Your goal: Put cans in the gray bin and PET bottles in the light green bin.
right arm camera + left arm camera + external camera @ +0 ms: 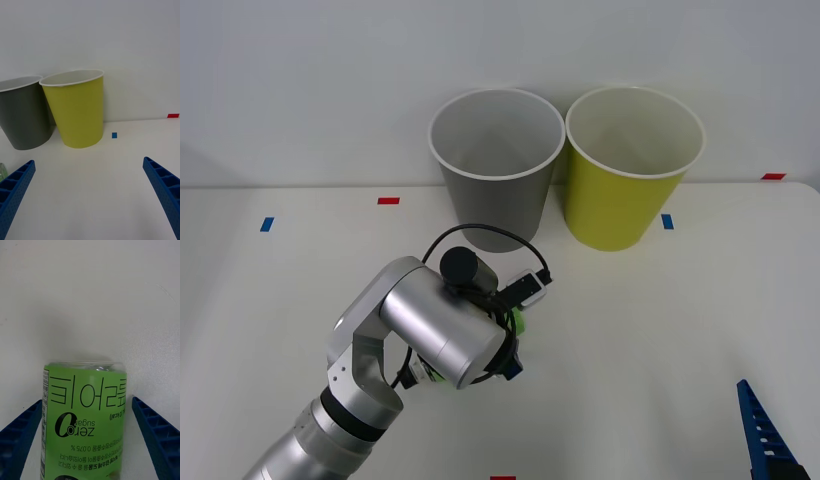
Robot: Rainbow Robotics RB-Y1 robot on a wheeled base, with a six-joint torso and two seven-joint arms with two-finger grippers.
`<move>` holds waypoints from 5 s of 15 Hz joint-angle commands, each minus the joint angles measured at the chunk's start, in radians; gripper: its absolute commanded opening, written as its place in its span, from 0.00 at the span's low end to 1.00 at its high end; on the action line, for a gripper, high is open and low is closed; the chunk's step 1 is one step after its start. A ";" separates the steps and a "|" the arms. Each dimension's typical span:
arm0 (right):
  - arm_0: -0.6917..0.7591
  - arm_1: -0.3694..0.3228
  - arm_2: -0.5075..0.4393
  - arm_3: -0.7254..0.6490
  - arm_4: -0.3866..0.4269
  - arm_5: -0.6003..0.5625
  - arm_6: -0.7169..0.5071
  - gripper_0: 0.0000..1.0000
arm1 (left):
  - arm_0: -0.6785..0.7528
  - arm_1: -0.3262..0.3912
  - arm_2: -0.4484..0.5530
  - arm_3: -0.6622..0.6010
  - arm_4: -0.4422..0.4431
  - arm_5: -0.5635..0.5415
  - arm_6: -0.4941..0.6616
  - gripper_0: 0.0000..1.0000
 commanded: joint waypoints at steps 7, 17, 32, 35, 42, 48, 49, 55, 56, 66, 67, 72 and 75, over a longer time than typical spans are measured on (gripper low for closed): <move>0.000 0.000 0.000 0.000 0.000 0.000 0.000 1.00 | 0.002 0.009 0.004 0.000 0.001 -0.005 0.008 0.00; 0.000 0.000 0.000 0.000 0.000 0.000 0.000 1.00 | 0.186 0.232 -0.001 -0.446 0.006 -0.130 0.228 0.00; 0.000 0.000 0.000 0.000 0.000 0.000 0.000 1.00 | 0.347 0.244 0.476 -0.799 0.414 -0.266 0.227 0.00; 0.000 0.000 0.000 0.000 0.000 0.000 0.000 1.00 | 0.313 0.202 0.590 -0.799 0.528 -0.266 0.215 0.00; 0.000 0.000 0.000 0.000 0.000 0.000 0.000 1.00 | 0.223 0.213 0.673 -0.799 0.564 -0.266 0.202 0.00; 0.000 0.000 0.000 0.000 0.000 0.000 0.000 1.00 | 0.023 0.218 0.702 -0.799 0.535 -0.123 0.219 0.00; 0.000 0.000 0.000 0.000 0.000 0.000 0.000 1.00 | 0.002 0.213 0.702 -0.799 0.535 -0.122 0.224 0.00; 0.000 0.000 0.000 0.000 0.000 0.000 0.000 1.00 | -0.213 0.193 0.668 -0.799 0.517 -0.120 0.248 0.00; 0.000 0.000 0.000 0.000 0.000 0.000 0.000 1.00 | -0.259 0.192 0.650 -0.790 0.497 -0.120 0.251 0.00; 0.000 0.000 0.000 0.000 0.000 0.000 0.000 1.00 | -0.662 0.067 0.528 -0.288 0.371 -0.128 0.279 0.00; 0.000 0.000 0.000 0.000 0.000 0.000 0.000 1.00 | -0.681 0.061 0.484 -0.242 0.331 -0.165 0.285 0.00; 0.000 0.000 0.000 0.000 0.000 0.000 0.000 1.00 | -0.753 0.034 0.421 0.017 0.360 -0.373 0.310 0.00; 0.000 0.000 0.000 0.000 0.000 0.000 0.000 1.00 | -0.802 -0.005 0.407 0.144 0.371 -0.473 0.311 0.00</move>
